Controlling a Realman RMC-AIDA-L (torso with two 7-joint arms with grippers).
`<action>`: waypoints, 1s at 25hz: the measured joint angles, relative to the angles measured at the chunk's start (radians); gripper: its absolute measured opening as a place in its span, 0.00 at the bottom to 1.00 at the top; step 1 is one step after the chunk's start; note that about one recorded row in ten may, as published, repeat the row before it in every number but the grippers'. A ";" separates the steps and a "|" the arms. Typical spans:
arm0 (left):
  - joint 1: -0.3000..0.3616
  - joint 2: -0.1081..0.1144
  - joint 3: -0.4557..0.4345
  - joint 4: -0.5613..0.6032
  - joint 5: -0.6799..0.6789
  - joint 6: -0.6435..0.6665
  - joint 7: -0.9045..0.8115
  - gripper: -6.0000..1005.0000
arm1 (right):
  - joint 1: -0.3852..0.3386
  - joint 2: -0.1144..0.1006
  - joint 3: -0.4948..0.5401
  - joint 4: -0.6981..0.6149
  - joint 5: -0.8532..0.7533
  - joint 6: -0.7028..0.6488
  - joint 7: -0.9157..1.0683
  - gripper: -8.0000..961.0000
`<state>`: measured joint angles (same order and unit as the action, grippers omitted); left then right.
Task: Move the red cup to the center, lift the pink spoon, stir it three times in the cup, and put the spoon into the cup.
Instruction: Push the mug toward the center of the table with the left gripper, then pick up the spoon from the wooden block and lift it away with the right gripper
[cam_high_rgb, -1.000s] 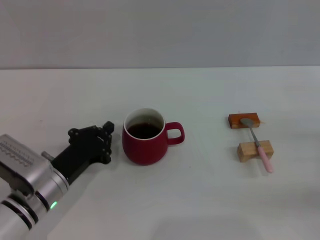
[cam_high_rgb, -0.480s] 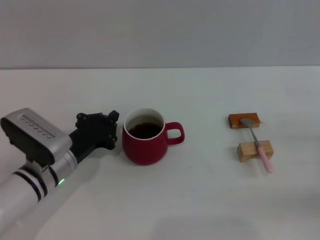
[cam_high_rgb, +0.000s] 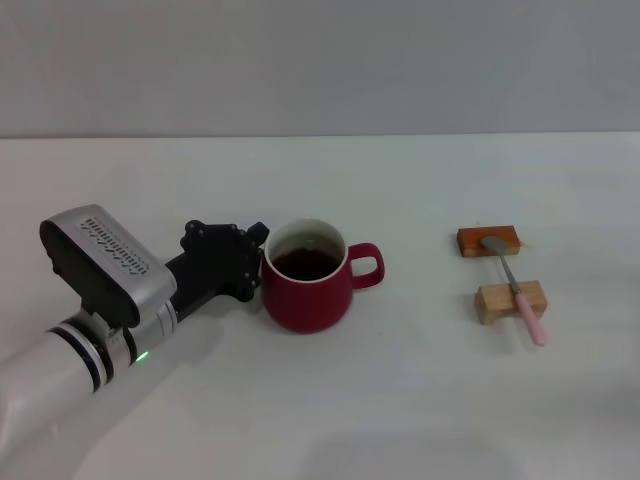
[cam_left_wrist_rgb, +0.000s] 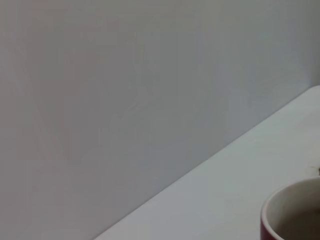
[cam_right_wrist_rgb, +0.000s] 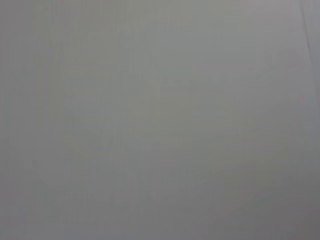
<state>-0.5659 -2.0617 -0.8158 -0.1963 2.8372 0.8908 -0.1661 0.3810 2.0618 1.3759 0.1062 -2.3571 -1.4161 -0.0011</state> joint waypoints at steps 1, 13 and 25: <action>0.000 0.000 0.001 -0.001 0.005 0.001 0.002 0.11 | 0.001 0.000 0.000 0.001 0.000 0.000 0.001 0.77; 0.033 -0.001 -0.090 0.007 0.006 0.005 0.009 0.13 | 0.008 0.002 0.000 0.001 -0.003 0.002 0.001 0.77; 0.079 0.013 -0.764 0.017 0.004 -0.005 0.042 0.14 | -0.003 0.006 -0.007 0.001 -0.007 0.001 0.001 0.77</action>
<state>-0.4869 -2.0482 -1.5801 -0.1794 2.8408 0.8857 -0.1240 0.3776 2.0683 1.3689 0.1074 -2.3640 -1.4149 -0.0003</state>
